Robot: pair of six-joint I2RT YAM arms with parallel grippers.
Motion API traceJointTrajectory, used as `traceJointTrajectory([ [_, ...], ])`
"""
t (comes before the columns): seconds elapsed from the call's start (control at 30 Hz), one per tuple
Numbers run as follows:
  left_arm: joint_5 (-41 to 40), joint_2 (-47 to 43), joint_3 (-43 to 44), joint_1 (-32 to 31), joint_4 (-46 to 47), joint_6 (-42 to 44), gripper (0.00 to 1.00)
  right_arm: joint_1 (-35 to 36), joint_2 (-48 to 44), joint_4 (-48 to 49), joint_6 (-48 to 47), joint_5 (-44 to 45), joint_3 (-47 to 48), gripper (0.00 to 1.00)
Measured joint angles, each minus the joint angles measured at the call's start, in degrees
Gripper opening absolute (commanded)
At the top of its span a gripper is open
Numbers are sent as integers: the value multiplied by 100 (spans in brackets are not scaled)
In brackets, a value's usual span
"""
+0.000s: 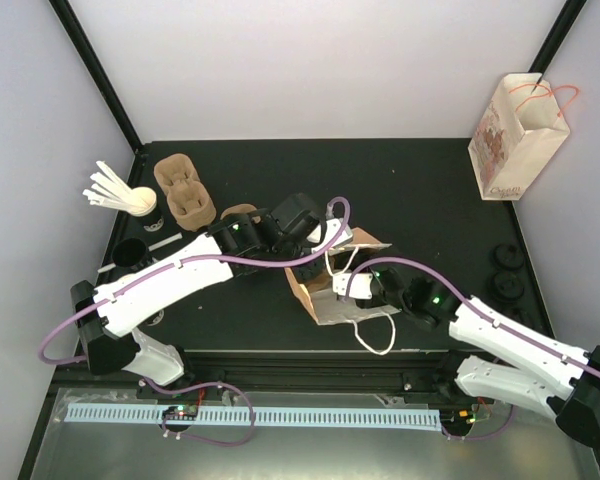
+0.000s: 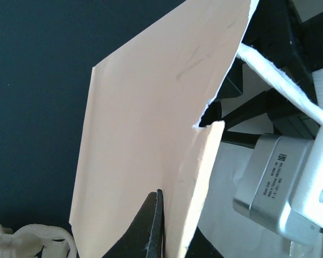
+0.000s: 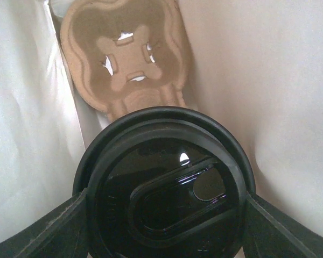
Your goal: Pack the takeout coffee
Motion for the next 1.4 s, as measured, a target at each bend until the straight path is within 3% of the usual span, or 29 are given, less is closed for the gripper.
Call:
traceJointTrajectory([
  [0.47, 332, 0, 0, 142, 90, -98, 2, -658, 326, 297, -50, -409, 90, 52],
  [0.67, 417, 2, 0, 229, 83, -157, 10, -780, 448, 343, -17, -654, 136, 52],
  [0.73, 485, 2, 9, 247, 103, -177, 16, -804, 518, 348, 13, -697, 146, 52],
  [0.97, 894, 15, 354, 247, 164, -319, 52, -881, 684, 354, 151, -728, 142, 52],
  [1.03, 1060, 26, 542, 269, 144, -369, 68, -881, 686, 358, 170, -728, 142, 52],
  [1.17, 1360, 24, 1128, 361, 114, -459, 88, -881, 688, 358, 173, -726, 142, 52],
  [1.3, 1541, -214, 1303, 645, 433, -754, 95, -881, 741, 396, 173, -723, 142, 52],
  [1.4, 1718, -531, 1198, 1099, 846, -1217, 90, -881, 780, 431, 173, -721, 142, 52],
])
